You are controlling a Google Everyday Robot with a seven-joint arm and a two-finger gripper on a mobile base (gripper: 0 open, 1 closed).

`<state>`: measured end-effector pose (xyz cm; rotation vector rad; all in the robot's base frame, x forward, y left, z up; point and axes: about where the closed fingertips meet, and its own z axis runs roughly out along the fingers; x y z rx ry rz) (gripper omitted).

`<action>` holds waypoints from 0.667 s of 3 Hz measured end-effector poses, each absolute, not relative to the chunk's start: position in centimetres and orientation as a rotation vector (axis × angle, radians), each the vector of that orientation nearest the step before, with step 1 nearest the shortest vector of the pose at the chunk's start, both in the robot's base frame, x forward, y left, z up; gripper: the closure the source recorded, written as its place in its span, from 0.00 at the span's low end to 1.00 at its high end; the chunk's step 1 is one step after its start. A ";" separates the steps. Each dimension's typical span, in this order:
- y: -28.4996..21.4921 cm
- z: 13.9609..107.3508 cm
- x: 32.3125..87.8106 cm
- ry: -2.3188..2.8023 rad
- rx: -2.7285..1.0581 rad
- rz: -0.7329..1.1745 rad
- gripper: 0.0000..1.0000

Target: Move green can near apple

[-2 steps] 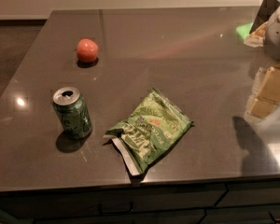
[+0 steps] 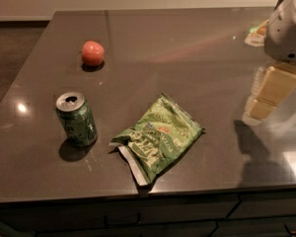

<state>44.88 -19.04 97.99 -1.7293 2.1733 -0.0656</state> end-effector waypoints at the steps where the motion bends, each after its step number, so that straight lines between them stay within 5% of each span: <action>1: -14.7 97.8 45.8 2.060 -1.762 0.037 0.00; 2: -9.2 97.3 46.0 1.930 -1.824 0.169 0.00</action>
Offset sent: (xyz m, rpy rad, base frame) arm 0.0111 0.1640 -0.0129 0.2986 0.0177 0.3366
